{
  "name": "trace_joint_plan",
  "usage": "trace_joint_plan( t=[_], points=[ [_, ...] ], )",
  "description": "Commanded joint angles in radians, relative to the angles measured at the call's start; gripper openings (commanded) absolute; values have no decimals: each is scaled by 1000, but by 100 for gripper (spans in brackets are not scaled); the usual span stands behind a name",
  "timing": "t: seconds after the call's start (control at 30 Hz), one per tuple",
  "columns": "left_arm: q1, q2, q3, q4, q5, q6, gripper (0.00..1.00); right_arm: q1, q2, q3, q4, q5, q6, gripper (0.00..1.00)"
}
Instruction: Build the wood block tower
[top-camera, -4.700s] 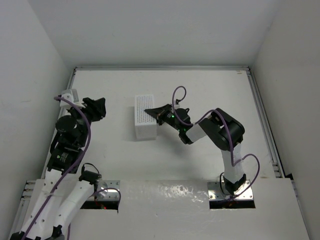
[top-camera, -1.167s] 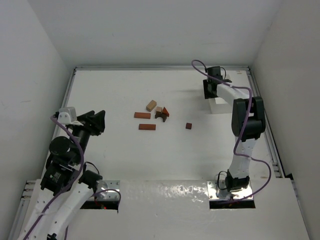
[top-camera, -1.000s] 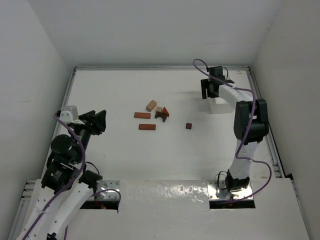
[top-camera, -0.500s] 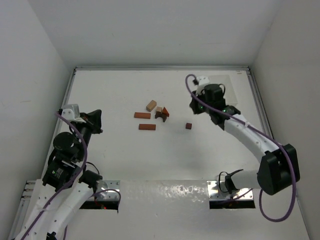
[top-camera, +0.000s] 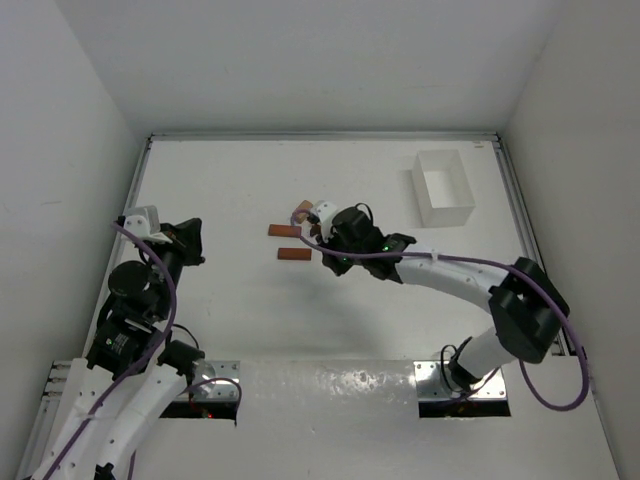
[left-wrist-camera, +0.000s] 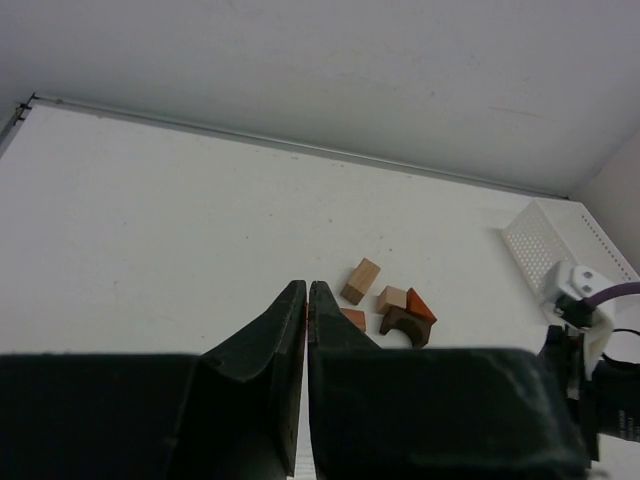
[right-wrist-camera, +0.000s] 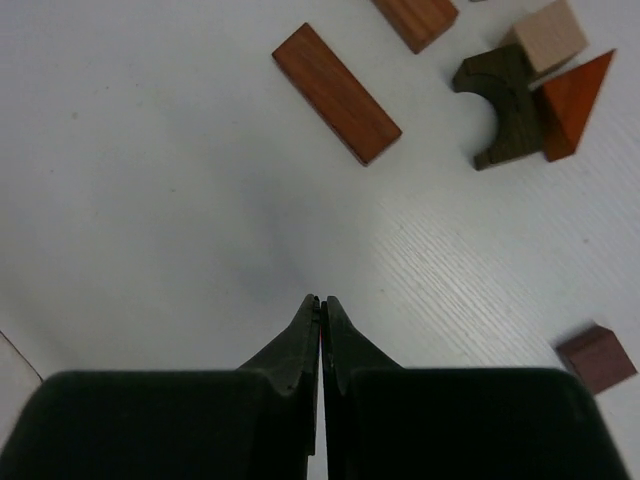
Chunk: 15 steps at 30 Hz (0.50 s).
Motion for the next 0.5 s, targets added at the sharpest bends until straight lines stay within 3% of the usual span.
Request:
trace_joint_plan(
  t=[0.0, 0.07, 0.17, 0.33, 0.47],
  points=[
    [14, 11, 3, 27, 3, 9, 3, 27, 92, 86, 67, 50, -15, 0],
    [15, 17, 3, 26, 12, 10, 4, 30, 149, 146, 64, 28, -44, 1],
    [17, 14, 3, 26, 15, 12, 6, 30, 247, 221, 42, 28, -72, 12],
    [19, 3, 3, 27, 15, 10, 9, 32, 383, 350, -5, 14, -43, 53],
    [25, 11, 3, 30, 27, 9, 10, 52, 449, 402, 42, 34, 25, 70]
  ],
)
